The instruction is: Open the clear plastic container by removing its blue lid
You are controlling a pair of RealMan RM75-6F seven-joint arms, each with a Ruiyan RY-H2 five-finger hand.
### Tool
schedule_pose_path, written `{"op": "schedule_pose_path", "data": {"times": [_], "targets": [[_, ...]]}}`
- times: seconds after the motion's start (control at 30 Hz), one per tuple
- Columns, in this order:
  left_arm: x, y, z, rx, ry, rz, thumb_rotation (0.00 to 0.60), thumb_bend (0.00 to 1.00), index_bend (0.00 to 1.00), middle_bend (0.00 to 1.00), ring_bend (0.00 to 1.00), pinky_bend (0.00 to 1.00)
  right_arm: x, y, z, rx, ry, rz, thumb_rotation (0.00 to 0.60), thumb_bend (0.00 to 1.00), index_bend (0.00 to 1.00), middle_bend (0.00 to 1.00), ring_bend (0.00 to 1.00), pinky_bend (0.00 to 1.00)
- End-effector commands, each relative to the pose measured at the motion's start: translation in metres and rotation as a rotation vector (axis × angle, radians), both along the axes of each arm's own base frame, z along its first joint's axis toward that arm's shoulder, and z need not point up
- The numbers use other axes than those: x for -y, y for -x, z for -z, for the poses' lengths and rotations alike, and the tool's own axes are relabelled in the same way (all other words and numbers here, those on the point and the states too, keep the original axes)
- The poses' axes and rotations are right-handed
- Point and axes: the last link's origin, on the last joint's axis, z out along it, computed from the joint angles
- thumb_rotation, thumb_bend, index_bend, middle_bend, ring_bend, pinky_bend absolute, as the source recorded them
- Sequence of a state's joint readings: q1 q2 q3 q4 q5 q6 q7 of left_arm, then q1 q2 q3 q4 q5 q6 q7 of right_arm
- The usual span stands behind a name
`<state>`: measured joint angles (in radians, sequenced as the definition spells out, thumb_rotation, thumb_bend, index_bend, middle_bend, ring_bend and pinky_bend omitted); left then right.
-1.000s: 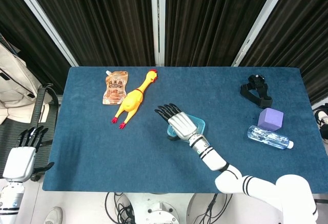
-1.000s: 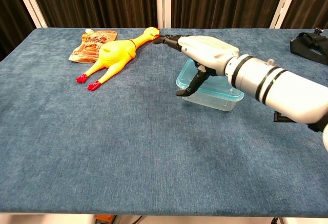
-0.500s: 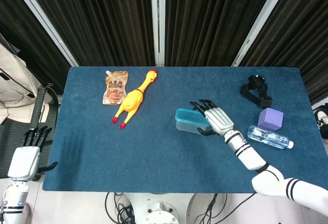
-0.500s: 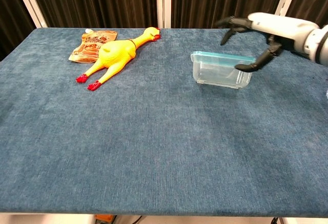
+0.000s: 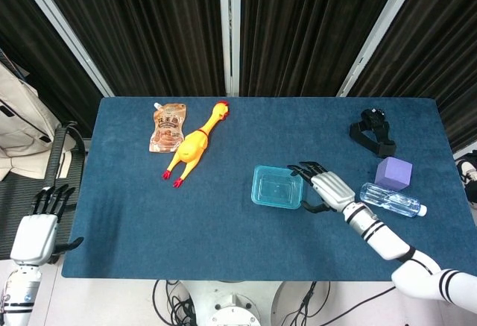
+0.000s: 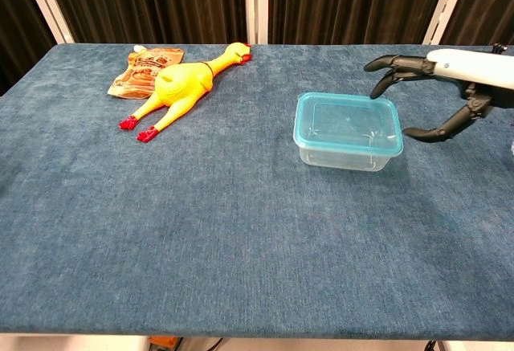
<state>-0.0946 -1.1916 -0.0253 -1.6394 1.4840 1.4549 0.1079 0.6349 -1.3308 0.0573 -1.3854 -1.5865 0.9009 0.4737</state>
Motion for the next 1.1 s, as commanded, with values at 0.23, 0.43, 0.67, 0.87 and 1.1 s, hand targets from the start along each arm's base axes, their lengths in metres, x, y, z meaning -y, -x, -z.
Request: {"op": "schedule_pose_path", "data": {"times": [0.23,0.43,0.67,0.87,1.1], "targets": [[0.004,0.002,-0.001,0.002,-0.008,-0.008,0.600,0.00,0.10,0.05,0.00,0.00,0.006,0.013,-0.021,-0.020,0.032,0.040,0.600,0.55,0.00,0.21,0.00,0.00],[0.004,-0.001,-0.001,0.001,-0.010,-0.002,0.600,0.00,0.10,0.05,0.00,0.00,0.032,0.006,-0.004,-0.046,0.020,0.066,0.600,0.75,0.00,0.23,0.00,0.00],[0.003,-0.003,0.000,-0.005,-0.006,-0.006,0.600,0.00,0.10,0.05,0.00,0.00,0.034,-0.002,0.018,-0.069,-0.037,0.032,0.600,0.92,0.00,0.23,0.00,0.00],[0.003,-0.005,0.000,-0.008,-0.006,0.001,0.600,0.00,0.10,0.05,0.00,0.00,0.006,-0.005,0.020,-0.039,-0.083,-0.044,0.600,0.92,0.00,0.24,0.00,0.00],[0.003,-0.006,0.001,-0.006,-0.003,0.011,0.600,0.00,0.10,0.05,0.00,0.00,-0.036,-0.017,0.029,-0.017,-0.161,-0.171,0.600,0.92,0.00,0.24,0.00,0.00]]}}
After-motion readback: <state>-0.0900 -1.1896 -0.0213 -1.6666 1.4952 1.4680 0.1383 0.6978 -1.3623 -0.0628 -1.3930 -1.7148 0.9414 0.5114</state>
